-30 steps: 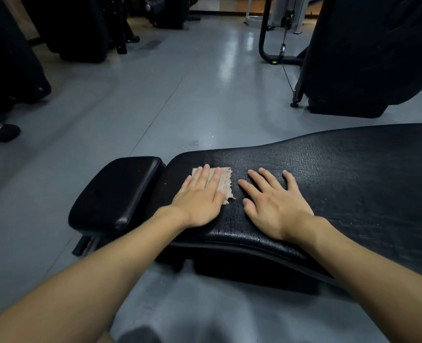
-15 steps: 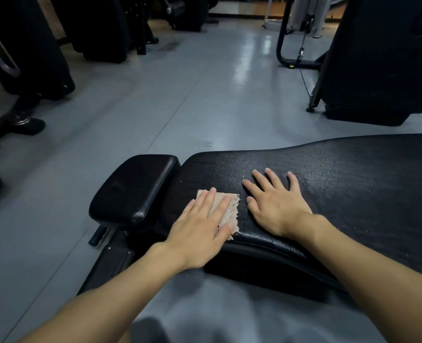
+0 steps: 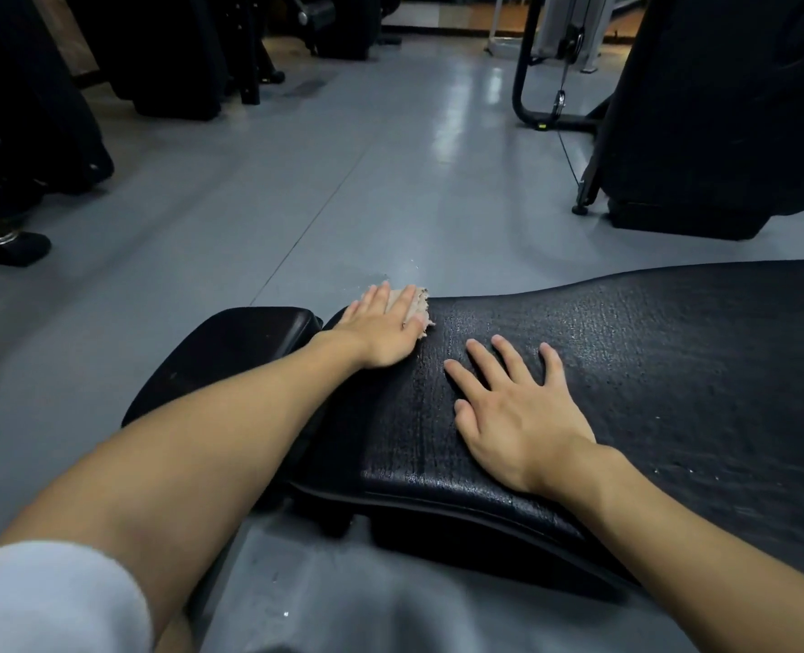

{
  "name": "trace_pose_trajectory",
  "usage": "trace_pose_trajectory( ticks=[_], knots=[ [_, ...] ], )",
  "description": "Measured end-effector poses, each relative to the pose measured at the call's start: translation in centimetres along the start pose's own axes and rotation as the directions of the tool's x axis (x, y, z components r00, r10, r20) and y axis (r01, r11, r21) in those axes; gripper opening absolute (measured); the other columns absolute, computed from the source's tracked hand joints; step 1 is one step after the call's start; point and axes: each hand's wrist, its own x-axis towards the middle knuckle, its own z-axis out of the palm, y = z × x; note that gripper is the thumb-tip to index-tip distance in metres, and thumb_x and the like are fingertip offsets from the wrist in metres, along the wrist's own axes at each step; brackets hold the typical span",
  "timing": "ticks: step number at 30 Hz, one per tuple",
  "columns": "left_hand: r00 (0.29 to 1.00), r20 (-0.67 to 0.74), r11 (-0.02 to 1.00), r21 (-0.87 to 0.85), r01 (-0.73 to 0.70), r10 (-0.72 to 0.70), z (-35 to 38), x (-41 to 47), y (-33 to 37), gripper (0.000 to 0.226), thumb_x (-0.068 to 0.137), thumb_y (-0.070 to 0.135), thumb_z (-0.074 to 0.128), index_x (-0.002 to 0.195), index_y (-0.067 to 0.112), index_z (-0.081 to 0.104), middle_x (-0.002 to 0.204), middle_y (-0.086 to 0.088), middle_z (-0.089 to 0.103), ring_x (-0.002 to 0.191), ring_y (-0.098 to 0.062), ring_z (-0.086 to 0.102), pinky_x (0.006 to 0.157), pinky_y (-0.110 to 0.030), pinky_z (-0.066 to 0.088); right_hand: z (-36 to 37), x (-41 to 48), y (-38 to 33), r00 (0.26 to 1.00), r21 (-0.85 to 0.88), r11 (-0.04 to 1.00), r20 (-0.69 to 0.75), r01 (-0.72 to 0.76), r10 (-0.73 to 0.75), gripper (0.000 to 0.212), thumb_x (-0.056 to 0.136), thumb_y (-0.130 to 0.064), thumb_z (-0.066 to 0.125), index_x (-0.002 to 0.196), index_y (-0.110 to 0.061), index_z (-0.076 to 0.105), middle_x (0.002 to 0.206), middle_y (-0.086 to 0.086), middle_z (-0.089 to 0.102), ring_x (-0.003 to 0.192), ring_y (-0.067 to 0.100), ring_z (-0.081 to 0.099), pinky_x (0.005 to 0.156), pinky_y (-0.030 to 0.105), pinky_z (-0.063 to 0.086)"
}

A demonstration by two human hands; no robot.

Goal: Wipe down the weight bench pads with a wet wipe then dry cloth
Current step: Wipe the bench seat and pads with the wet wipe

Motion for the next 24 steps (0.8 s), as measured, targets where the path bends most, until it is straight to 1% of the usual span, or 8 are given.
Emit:
trace_pose_trajectory(
  ticks=[5, 11, 13, 16, 18, 21, 22, 24],
  knots=[
    [1.0, -0.002, 1.0, -0.012, -0.003, 0.003, 0.6, -2.1, 0.2, 0.062, 0.1, 0.055, 0.012, 0.154, 0.035, -0.011, 0.163, -0.004, -0.017, 0.149, -0.018, -0.018, 0.121, -0.041, -0.008, 0.0, 0.1, 0.0, 1.0, -0.013, 1.0, 0.013, -0.001, 0.001, 0.083, 0.077, -0.05, -0.017, 0.156, -0.035, 0.002, 0.166, -0.002, -0.003, 0.152, 0.022, -0.009, 0.115, 0.063, -0.004],
    [0.997, -0.01, 0.997, 0.003, -0.078, 0.078, 2.5, -10.2, -0.8, 0.06, 0.101, 0.05, 0.012, 0.153, 0.035, -0.014, 0.162, -0.001, -0.021, 0.147, -0.013, -0.022, 0.121, -0.038, -0.009, -0.3, 0.0, 0.0, 1.0, 0.003, 1.0, 0.025, -0.005, 0.005, 0.061, 0.097, -0.047, 0.002, 0.156, -0.036, 0.002, 0.166, -0.003, -0.004, 0.152, 0.021, -0.01, 0.116, 0.063, -0.005],
    [0.996, -0.015, 0.996, 0.002, -0.093, 0.093, 3.0, -13.0, -1.0, 0.06, 0.102, 0.05, 0.012, 0.153, 0.035, -0.014, 0.162, 0.0, -0.021, 0.147, -0.012, -0.023, 0.121, -0.037, -0.01, -0.4, 0.0, 0.0, 1.0, 0.012, 1.0, 0.026, -0.007, 0.007, 0.058, 0.1, -0.046, 0.007, 0.156, -0.036, 0.003, 0.166, -0.003, -0.003, 0.152, 0.021, -0.009, 0.116, 0.062, -0.005],
    [0.995, -0.034, 0.995, 0.011, -0.096, 0.096, 3.8, -16.8, -1.1, 0.06, 0.102, 0.05, 0.013, 0.153, 0.034, -0.014, 0.162, 0.0, -0.02, 0.147, -0.012, -0.024, 0.121, -0.037, -0.01, -0.4, -0.2, -0.1, 0.999, 0.011, 1.0, 0.031, -0.012, 0.011, 0.057, 0.1, -0.046, 0.009, 0.156, -0.037, 0.005, 0.166, -0.003, -0.001, 0.152, 0.02, -0.008, 0.116, 0.062, -0.004],
    [0.994, -0.047, 0.994, 0.051, -0.092, 0.095, 4.3, -18.9, -1.2, 0.062, 0.101, 0.051, 0.014, 0.153, 0.034, -0.015, 0.162, -0.001, -0.02, 0.147, -0.013, -0.024, 0.121, -0.039, -0.009, -0.6, -0.4, -0.2, 1.0, -0.011, 1.0, 0.023, -0.018, 0.018, 0.058, 0.099, -0.047, 0.007, 0.156, -0.036, 0.007, 0.166, -0.002, 0.001, 0.152, 0.022, -0.007, 0.115, 0.065, -0.007],
    [0.993, -0.089, 0.993, 0.094, -0.067, 0.075, 4.3, -20.3, -1.4, 0.066, 0.098, 0.058, 0.019, 0.154, 0.038, -0.008, 0.162, -0.005, -0.02, 0.147, -0.016, -0.023, 0.121, -0.044, -0.009, -1.3, 0.1, -0.7, 0.998, -0.147, 0.989, -0.043, 0.027, -0.034, 0.067, 0.091, -0.048, 0.0, 0.153, -0.031, 0.023, 0.166, 0.002, 0.008, 0.152, 0.026, -0.005, 0.112, 0.069, -0.01],
    [0.99, -0.127, 0.995, 0.084, -0.056, 0.066, 4.2, -20.3, -1.4, 0.065, 0.097, 0.059, 0.02, 0.155, 0.039, -0.002, 0.163, -0.005, -0.018, 0.148, -0.016, -0.021, 0.121, -0.044, -0.009, -1.4, 0.4, -0.9, 0.998, -0.14, 0.989, -0.046, 0.041, -0.048, 0.067, 0.091, -0.049, 0.002, 0.152, -0.031, 0.025, 0.166, 0.001, 0.008, 0.152, 0.025, -0.005, 0.113, 0.068, -0.009],
    [0.984, -0.168, 0.997, 0.051, -0.056, 0.064, 4.3, -19.9, -1.2, 0.062, 0.098, 0.057, 0.021, 0.154, 0.042, 0.0, 0.164, -0.004, -0.013, 0.149, -0.015, -0.017, 0.121, -0.038, -0.007, -1.1, 1.0, -1.4, 0.999, -0.023, 0.999, -0.014, 0.034, -0.035, 0.059, 0.098, -0.052, 0.009, 0.154, -0.036, 0.016, 0.166, -0.003, 0.003, 0.152, 0.023, -0.006, 0.115, 0.065, -0.007]
  ],
)
